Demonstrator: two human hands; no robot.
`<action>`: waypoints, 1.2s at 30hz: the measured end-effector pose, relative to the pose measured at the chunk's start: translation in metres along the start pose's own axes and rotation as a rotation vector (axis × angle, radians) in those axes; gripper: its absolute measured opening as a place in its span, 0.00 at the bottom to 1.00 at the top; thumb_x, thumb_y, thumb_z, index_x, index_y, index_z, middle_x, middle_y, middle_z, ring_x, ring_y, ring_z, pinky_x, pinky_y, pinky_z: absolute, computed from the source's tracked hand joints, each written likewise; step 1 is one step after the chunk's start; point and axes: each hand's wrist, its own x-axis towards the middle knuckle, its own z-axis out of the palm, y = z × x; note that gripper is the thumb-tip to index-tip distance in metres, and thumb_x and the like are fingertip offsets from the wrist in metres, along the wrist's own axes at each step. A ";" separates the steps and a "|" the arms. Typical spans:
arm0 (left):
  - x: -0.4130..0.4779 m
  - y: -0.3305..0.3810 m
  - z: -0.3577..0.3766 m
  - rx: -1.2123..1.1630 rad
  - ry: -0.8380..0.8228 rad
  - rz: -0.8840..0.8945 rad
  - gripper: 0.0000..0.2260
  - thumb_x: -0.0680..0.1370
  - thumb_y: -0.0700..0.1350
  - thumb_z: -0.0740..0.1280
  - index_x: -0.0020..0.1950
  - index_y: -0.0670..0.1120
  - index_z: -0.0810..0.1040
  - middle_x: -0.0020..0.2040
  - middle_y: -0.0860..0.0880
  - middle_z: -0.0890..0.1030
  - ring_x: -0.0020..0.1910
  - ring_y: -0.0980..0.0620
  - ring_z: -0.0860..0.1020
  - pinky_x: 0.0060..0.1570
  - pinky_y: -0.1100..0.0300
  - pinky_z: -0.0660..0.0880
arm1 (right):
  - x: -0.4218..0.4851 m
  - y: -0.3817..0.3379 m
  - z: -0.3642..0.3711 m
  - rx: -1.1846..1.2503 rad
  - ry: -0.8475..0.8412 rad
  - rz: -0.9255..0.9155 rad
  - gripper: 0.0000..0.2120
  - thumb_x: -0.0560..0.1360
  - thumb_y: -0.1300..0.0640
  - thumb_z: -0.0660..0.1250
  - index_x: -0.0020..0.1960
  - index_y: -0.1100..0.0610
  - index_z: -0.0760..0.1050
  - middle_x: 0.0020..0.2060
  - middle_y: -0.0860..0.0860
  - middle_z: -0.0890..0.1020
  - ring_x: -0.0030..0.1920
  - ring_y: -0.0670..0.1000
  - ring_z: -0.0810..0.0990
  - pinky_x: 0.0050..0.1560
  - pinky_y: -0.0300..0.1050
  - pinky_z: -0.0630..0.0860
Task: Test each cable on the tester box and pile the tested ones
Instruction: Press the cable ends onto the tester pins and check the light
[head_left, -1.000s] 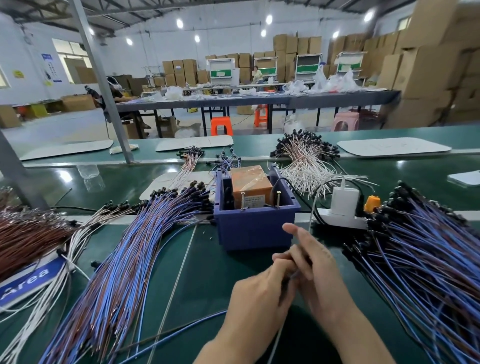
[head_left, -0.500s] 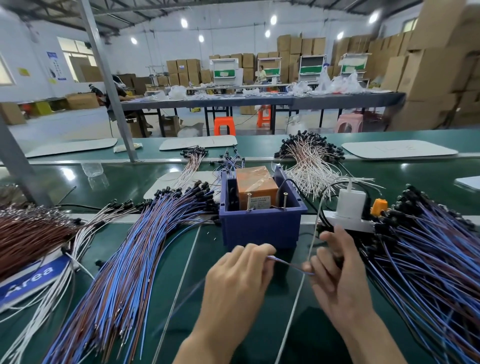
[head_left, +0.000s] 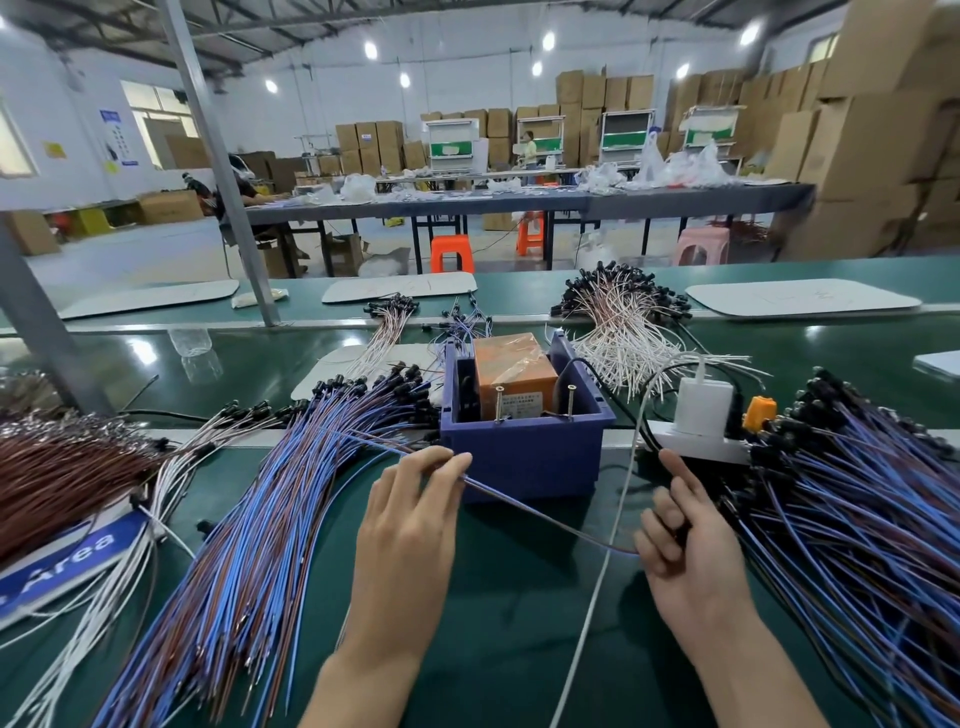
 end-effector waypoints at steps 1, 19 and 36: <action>-0.001 0.002 0.001 -0.009 0.015 -0.002 0.11 0.81 0.41 0.65 0.62 0.42 0.82 0.57 0.47 0.79 0.53 0.45 0.78 0.54 0.48 0.78 | -0.001 0.001 0.001 -0.041 0.010 -0.013 0.15 0.85 0.60 0.54 0.57 0.52 0.79 0.25 0.46 0.64 0.19 0.43 0.58 0.19 0.35 0.53; -0.019 0.052 0.014 -0.441 -0.113 0.292 0.10 0.76 0.35 0.70 0.55 0.44 0.82 0.51 0.52 0.81 0.50 0.50 0.76 0.52 0.59 0.76 | -0.033 0.033 0.011 -1.229 -0.477 -0.625 0.32 0.71 0.52 0.61 0.70 0.26 0.63 0.30 0.48 0.72 0.28 0.48 0.70 0.33 0.42 0.71; -0.017 0.049 0.016 -0.325 -0.069 0.079 0.08 0.81 0.49 0.66 0.58 0.49 0.79 0.54 0.54 0.77 0.50 0.54 0.77 0.49 0.58 0.76 | -0.034 0.037 0.011 -1.211 -0.362 -0.815 0.22 0.80 0.50 0.63 0.71 0.33 0.69 0.49 0.40 0.84 0.45 0.42 0.84 0.43 0.46 0.82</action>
